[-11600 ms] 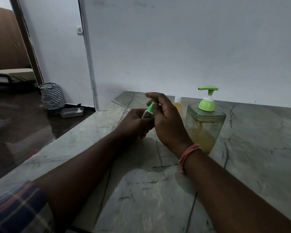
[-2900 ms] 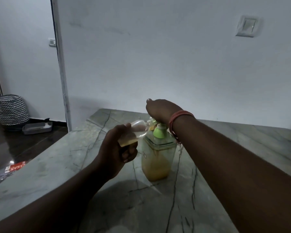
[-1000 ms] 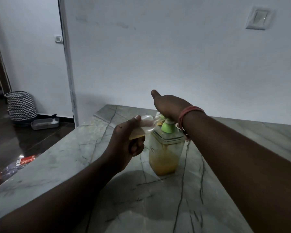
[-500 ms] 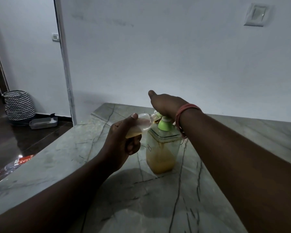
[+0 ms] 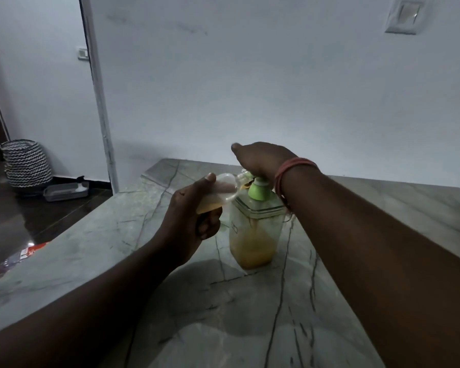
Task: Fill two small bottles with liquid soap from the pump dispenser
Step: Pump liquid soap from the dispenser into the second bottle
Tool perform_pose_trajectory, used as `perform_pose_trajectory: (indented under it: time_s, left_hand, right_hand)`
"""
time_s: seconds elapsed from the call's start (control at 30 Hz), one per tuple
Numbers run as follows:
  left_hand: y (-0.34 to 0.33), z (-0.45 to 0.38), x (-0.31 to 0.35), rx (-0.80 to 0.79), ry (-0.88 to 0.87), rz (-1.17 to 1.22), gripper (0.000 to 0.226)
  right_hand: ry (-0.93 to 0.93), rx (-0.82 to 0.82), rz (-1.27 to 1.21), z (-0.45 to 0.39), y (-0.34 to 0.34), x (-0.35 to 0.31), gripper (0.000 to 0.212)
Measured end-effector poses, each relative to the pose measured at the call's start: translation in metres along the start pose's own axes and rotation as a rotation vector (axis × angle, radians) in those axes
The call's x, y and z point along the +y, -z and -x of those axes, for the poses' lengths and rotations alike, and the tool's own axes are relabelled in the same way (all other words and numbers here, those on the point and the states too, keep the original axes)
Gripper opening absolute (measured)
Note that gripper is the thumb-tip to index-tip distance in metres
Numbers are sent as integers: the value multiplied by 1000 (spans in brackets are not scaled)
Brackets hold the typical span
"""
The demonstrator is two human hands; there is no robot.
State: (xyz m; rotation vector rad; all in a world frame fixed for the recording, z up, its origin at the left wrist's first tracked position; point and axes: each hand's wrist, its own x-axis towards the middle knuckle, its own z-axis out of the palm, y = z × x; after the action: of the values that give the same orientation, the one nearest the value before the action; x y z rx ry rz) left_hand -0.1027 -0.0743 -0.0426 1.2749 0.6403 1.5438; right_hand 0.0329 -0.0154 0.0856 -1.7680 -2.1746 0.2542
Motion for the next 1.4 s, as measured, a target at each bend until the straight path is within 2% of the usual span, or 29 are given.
perform_pose_trajectory:
  time_s: [0.23,0.37,0.47,0.53,0.67,0.9,1.0,1.07,1.4]
  left_hand:
    - [-3,3,2,2,-12,14,38]
    - [-1,2,-1,-11,-3,8,38]
    - [2,0,-1,-12,-12,-5,38]
    - [2,0,-1,-12,-3,-9,39]
    - [-3,0,0,4,-12,-12,39]
    - [-3,4,2,19,13,-12,37]
    - [2,2,-1,-3,-4,-4,38]
    - [1,1,-1,-14,-5,-2,38]
    - [-5,5,4,12,7,2,38]
  right_hand:
    - [-38,-22,10,7,3,-8,55]
    - [-22,68,-44,4,1,-1,59]
    - [-49,141,-218,0,-4,4,50]
    - [-55,111,-209,-1,-5,6,42]
    - [-68,156,-224,3,-3,6,40]
    - [2,37,-42,6,8,-5,51]
    - [47,88,-5,2,-3,-1,39]
    - [50,56,25,-2,-5,0,31]
    - [-15,38,43,3,8,-5,22]
